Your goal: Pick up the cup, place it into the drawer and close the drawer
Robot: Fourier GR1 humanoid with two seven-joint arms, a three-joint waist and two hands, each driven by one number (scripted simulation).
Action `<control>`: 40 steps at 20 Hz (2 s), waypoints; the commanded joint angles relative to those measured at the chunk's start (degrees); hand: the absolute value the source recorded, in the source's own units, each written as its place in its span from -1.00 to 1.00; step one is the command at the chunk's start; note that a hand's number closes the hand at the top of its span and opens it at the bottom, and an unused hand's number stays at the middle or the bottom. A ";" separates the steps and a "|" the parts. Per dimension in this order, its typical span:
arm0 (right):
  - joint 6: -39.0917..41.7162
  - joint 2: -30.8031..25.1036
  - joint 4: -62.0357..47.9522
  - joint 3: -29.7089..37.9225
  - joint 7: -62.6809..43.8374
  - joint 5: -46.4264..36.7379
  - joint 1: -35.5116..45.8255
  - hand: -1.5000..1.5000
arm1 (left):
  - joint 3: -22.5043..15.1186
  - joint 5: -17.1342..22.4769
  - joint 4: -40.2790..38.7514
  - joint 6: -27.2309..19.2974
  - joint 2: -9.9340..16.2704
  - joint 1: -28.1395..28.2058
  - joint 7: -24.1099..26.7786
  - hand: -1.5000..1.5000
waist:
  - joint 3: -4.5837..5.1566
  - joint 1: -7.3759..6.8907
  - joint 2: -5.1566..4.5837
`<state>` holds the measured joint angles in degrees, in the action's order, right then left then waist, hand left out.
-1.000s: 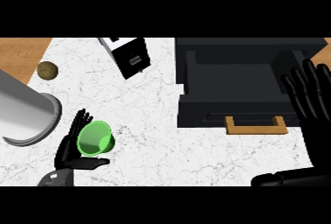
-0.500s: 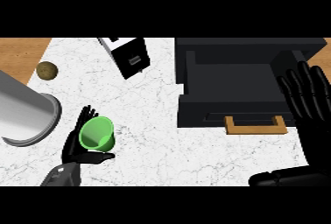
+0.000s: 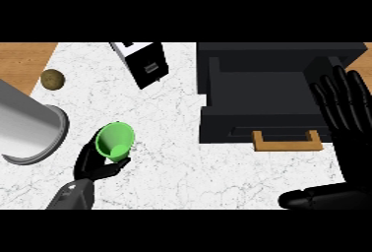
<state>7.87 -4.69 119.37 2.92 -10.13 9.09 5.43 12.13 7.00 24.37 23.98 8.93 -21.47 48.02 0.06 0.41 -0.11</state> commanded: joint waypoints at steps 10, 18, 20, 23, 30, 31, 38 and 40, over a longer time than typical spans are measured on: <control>-0.73 -0.11 3.10 0.81 -1.60 0.87 -0.39 -1.00 | 0.78 1.26 4.34 -4.90 -3.11 2.63 10.93 1.00 | -0.02 -0.09 0.16; -0.58 0.06 0.67 -0.92 -1.16 -1.07 0.98 -1.00 | 4.52 4.75 5.86 -7.50 -0.29 0.58 11.50 1.00 | -0.02 -0.22 0.05; -1.57 1.35 0.60 -2.25 -0.96 -2.67 -0.47 -1.00 | 2.71 4.91 11.79 -6.25 -2.48 4.15 12.15 1.00 | -0.06 -0.64 0.21; -0.90 1.48 5.52 -2.01 -0.08 -1.94 -5.33 -1.00 | 1.36 6.01 18.13 -4.27 -2.22 4.97 9.01 1.00 | -0.10 -0.44 0.44; -1.27 0.37 2.23 -0.34 -2.19 -1.10 -1.55 -1.00 | -6.50 5.62 40.28 -9.99 -5.88 7.03 -7.95 1.00 | -0.14 -1.13 0.50; -1.31 0.87 2.88 -0.92 -2.97 -0.13 -1.10 -1.00 | -6.12 6.57 41.09 -9.02 -5.35 6.42 -8.17 1.00 | -0.10 -0.85 0.37; -1.18 1.31 -0.99 -0.68 1.85 -2.43 -0.40 -1.00 | -10.72 8.91 54.38 -19.03 -8.83 0.87 -24.59 1.00 | -0.09 -0.53 0.22; -1.82 0.01 -1.31 0.24 -2.11 -1.55 2.63 -1.00 | -9.86 9.14 56.31 -20.83 -8.86 -2.51 -28.30 1.00 | -0.07 -0.53 0.20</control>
<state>6.91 -4.93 119.43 3.79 -11.39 8.43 6.11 3.08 15.59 75.43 6.65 0.99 -20.56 26.36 -0.04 -0.20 0.16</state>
